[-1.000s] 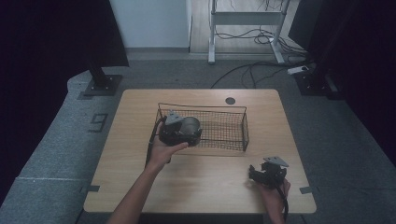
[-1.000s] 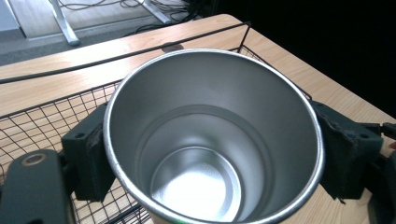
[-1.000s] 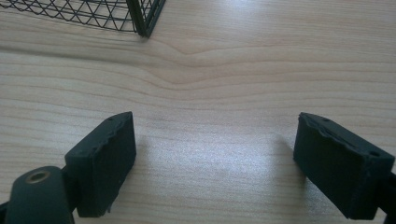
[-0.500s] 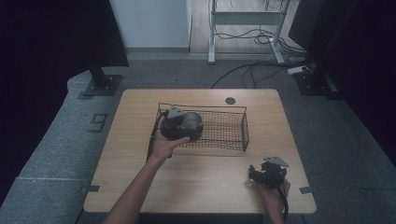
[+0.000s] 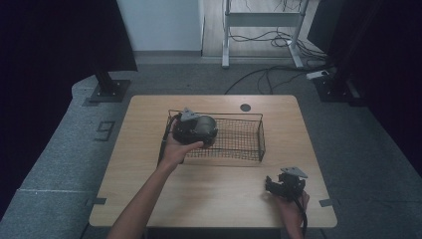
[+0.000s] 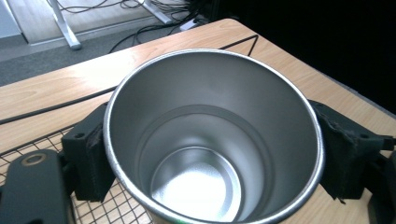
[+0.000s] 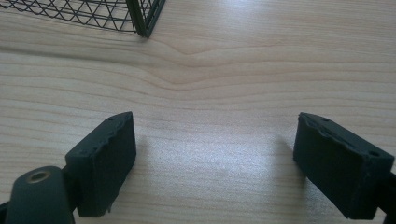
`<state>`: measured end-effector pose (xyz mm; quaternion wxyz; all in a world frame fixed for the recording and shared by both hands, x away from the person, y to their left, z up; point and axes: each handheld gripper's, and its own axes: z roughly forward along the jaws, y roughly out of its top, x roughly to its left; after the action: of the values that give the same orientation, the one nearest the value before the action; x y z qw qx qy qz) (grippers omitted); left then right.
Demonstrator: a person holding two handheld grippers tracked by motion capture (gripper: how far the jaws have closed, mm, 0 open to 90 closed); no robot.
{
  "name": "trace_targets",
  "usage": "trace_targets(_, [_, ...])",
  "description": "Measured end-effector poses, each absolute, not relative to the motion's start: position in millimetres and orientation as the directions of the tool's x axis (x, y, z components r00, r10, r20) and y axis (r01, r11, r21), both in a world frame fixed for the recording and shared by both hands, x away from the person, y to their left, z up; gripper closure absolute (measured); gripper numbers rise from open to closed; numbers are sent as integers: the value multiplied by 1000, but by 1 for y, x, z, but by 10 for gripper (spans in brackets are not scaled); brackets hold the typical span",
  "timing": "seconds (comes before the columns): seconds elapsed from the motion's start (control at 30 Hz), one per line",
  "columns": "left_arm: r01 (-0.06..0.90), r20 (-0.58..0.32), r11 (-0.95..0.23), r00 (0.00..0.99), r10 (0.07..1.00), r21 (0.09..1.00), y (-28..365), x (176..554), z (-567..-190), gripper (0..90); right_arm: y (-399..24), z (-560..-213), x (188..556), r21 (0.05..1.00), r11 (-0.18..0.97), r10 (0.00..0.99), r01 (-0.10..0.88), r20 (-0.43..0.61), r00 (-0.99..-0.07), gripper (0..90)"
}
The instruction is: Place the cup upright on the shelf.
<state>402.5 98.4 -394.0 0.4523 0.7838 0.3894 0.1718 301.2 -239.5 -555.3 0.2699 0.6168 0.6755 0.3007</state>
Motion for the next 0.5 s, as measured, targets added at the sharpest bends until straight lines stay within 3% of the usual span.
trace_targets(0.5, [449,-95,-271,640,763,851,96,423,-386,149,-239,-555,302,740,56,996,671,7,-91,131])
